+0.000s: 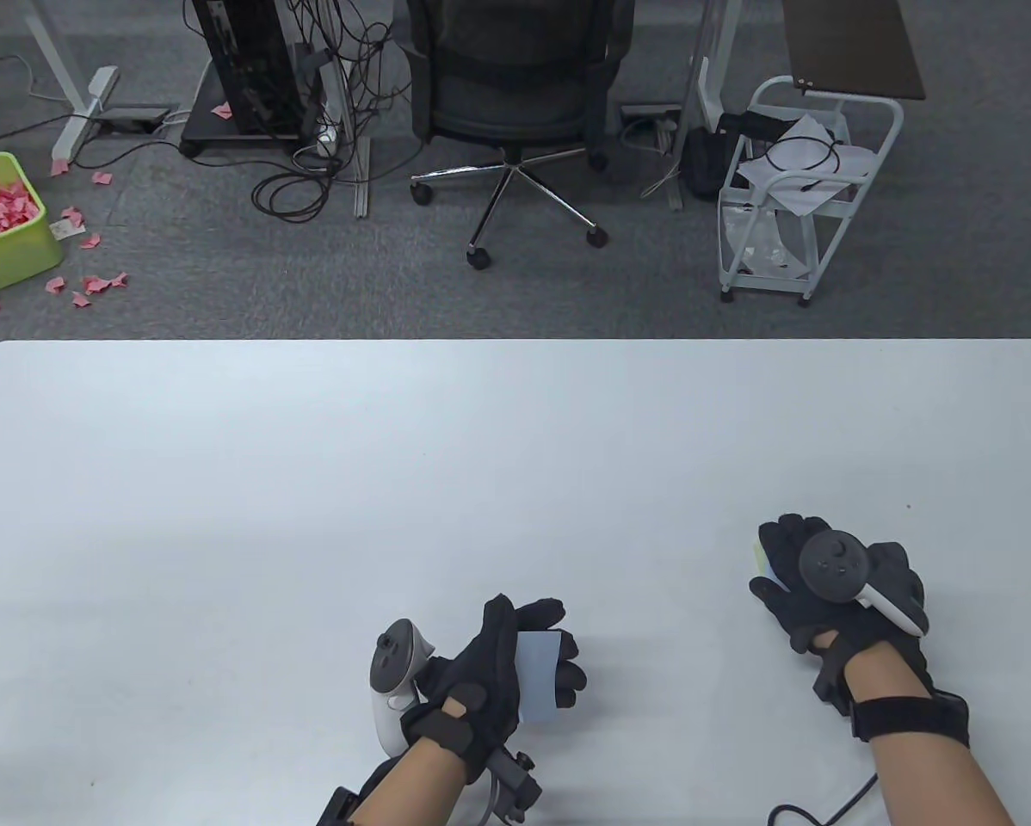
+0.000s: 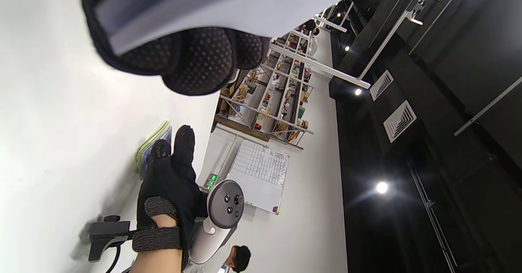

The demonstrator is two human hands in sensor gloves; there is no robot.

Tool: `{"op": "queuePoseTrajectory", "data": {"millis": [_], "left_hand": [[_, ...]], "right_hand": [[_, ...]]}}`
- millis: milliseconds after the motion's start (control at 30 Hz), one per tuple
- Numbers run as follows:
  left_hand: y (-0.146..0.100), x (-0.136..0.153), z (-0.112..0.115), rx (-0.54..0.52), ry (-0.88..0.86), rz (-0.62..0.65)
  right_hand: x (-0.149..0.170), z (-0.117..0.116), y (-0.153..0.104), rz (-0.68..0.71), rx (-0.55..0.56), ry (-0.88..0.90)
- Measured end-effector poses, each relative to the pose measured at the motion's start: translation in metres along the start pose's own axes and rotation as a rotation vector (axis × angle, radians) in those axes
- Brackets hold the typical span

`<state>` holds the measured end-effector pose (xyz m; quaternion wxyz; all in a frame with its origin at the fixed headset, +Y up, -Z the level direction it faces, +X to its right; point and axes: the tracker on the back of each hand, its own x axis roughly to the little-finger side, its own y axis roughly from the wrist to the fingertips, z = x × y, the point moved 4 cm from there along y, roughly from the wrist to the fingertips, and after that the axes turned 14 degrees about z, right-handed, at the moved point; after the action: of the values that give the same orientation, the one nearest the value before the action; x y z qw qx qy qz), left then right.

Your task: Tear off the sticky note

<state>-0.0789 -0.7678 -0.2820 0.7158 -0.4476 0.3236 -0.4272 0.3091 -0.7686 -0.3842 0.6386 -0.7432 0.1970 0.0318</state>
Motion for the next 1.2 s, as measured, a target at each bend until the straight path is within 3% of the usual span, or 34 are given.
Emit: {"op": "queuePoseTrajectory", "data": {"millis": [333, 733, 1200], "left_hand": [[-0.001, 0.000, -0.001, 0.003, 0.014, -0.001], [-0.005, 0.003, -0.005, -0.029, -0.059, -0.012], [-0.005, 0.007, -0.010, -0.035, -0.021, -0.033]], "right_hand": [[0.002, -0.019, 0.001, -0.025, -0.152, 0.052], [0.004, -0.024, -0.002, -0.051, -0.177, 0.080], [0.007, -0.026, -0.003, -0.074, -0.202, 0.075]]}}
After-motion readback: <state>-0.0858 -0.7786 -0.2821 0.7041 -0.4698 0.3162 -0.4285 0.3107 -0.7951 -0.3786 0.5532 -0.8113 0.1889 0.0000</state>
